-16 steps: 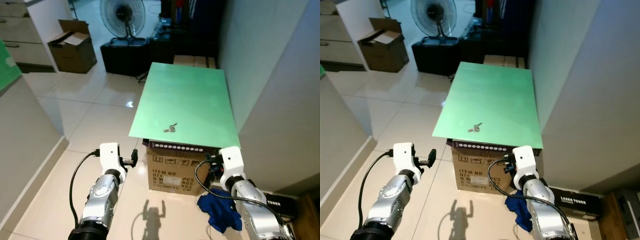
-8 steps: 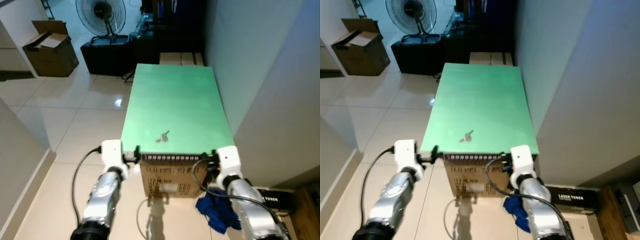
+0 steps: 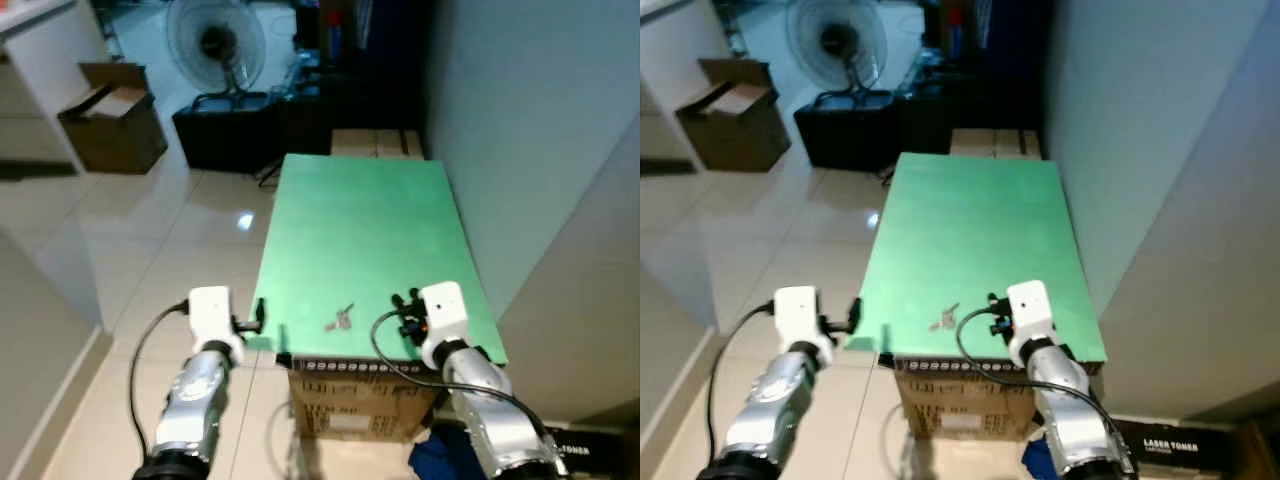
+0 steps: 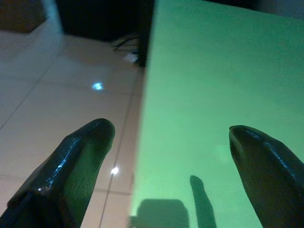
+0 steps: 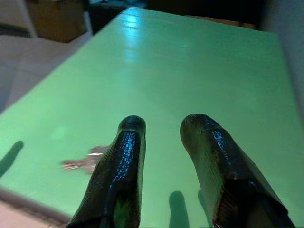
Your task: Hang keys on a hook
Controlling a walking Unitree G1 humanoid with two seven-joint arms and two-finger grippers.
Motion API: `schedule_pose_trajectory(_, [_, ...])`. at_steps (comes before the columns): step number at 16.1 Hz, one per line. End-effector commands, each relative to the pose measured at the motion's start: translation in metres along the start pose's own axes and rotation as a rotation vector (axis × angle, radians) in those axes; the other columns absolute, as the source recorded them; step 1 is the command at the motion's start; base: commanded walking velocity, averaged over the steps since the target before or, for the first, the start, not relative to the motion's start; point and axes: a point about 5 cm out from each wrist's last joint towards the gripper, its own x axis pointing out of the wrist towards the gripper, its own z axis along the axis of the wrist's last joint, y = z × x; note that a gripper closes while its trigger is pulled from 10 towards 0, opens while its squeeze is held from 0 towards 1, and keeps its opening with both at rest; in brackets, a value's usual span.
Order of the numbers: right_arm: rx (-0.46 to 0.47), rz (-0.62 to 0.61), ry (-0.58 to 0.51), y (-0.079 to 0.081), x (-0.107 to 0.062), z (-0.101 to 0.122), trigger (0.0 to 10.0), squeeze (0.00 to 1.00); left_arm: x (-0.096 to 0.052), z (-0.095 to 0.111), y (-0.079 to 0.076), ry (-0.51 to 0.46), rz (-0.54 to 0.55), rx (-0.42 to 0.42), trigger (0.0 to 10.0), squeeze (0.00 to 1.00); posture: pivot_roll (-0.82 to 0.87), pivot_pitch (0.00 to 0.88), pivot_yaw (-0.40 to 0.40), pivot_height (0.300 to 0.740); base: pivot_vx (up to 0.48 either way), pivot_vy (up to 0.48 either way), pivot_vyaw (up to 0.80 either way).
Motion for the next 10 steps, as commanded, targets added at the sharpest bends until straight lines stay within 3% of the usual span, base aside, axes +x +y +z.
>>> schedule_pose_trajectory(1, [-0.018, -0.039, -0.002, -0.01, 0.003, 0.007, 10.0, 0.0, 0.002, 0.004, -0.008, 0.0, -0.018, 0.03, 10.0, 0.0, -0.21, 0.0, 0.063, 0.74, 0.0, 0.0, 0.0])
schedule_pose_trajectory(4, [-0.018, -0.061, -0.025, -0.013, 0.009, 0.019, 10.0, 0.0, 0.002, 0.005, -0.006, -0.01, -0.027, 0.033, 10.0, 0.0, -0.21, 0.0, 0.067, 0.74, 0.0, 0.0, 0.0])
schedule_pose_trajectory(10, [-0.022, -0.067, 0.005, -0.014, 0.009, 0.014, 10.0, 0.0, -0.002, 0.003, -0.006, -0.004, -0.016, 0.026, 10.0, 0.0, -0.2, 0.0, 0.064, 0.74, 0.0, 0.0, 0.0])
